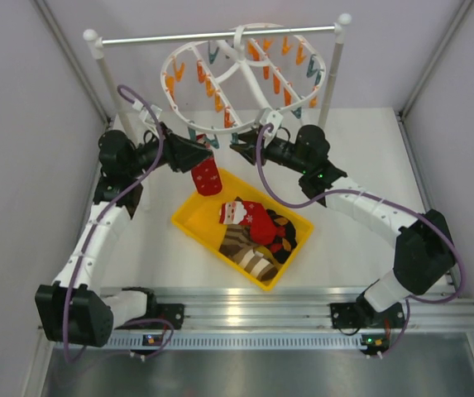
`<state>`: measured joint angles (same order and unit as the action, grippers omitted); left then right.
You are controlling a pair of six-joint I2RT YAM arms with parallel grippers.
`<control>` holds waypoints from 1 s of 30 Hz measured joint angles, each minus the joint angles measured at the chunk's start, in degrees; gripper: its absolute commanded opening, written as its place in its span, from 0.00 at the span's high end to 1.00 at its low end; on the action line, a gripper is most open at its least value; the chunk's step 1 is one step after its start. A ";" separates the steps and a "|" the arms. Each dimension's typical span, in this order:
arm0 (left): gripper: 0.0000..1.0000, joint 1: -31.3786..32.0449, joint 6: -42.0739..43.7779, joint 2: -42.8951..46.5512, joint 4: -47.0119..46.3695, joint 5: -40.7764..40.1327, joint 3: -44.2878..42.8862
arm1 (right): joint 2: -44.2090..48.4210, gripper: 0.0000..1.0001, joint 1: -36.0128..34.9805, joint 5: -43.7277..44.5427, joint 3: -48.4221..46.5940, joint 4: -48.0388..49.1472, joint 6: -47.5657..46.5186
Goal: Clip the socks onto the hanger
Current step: Open the clamp at the hanger.
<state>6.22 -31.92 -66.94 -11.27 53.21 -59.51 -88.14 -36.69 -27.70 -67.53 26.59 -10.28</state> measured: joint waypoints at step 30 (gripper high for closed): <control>0.37 4.92 2.05 -8.44 -32.70 11.98 1.99 | -3.65 1.00 2.71 -17.64 -8.44 -1.16 14.78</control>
<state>11.14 -29.87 -75.37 -43.97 65.19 -57.52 -91.79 -33.98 -45.34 -75.96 25.43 4.49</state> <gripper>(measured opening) 0.632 0.285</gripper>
